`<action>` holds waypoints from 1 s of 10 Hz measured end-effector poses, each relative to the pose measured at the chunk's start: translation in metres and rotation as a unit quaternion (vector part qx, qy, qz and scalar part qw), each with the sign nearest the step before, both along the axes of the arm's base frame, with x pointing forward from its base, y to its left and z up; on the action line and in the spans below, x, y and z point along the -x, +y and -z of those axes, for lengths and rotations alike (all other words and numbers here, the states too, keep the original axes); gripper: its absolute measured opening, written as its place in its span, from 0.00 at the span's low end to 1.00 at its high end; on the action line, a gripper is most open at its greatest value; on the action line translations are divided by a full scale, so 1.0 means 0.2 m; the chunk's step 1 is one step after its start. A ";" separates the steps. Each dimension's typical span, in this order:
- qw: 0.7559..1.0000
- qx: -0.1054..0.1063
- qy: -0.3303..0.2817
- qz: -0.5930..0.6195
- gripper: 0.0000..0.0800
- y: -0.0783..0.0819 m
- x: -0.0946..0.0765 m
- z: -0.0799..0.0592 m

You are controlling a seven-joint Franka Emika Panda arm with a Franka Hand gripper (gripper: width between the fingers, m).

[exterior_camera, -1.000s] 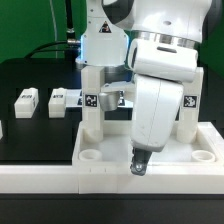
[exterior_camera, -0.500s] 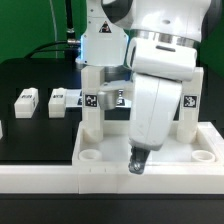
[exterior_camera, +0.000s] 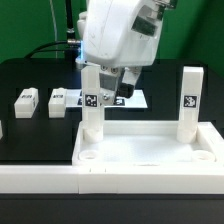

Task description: Assemble desk

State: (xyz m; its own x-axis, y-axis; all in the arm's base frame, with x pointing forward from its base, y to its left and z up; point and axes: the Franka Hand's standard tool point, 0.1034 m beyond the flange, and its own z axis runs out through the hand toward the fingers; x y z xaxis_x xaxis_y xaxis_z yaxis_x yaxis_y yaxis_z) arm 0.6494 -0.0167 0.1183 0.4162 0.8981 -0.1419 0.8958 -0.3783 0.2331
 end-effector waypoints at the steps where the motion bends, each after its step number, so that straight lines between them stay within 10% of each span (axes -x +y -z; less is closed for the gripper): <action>1: 1.000 -0.005 -0.007 0.030 0.81 0.00 0.00 0.00; 3: 0.994 -0.021 -0.022 0.103 0.81 0.00 0.00 0.00; 5: 0.983 -0.057 -0.025 0.175 0.81 -0.16 0.12 -0.20; 8: 0.943 -0.096 -0.030 0.317 0.81 -0.47 0.38 -0.29; 10: 0.919 -0.104 -0.039 0.379 0.81 -0.45 0.38 -0.27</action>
Offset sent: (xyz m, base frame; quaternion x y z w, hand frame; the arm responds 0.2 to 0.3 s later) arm -0.0528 -0.0416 0.0587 0.0972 0.0121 0.1813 0.9785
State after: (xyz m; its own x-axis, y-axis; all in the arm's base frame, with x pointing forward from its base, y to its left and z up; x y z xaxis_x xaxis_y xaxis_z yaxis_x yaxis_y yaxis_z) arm 0.5730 -0.1073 0.1727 0.9349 0.3503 0.0573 0.3402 -0.9303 0.1373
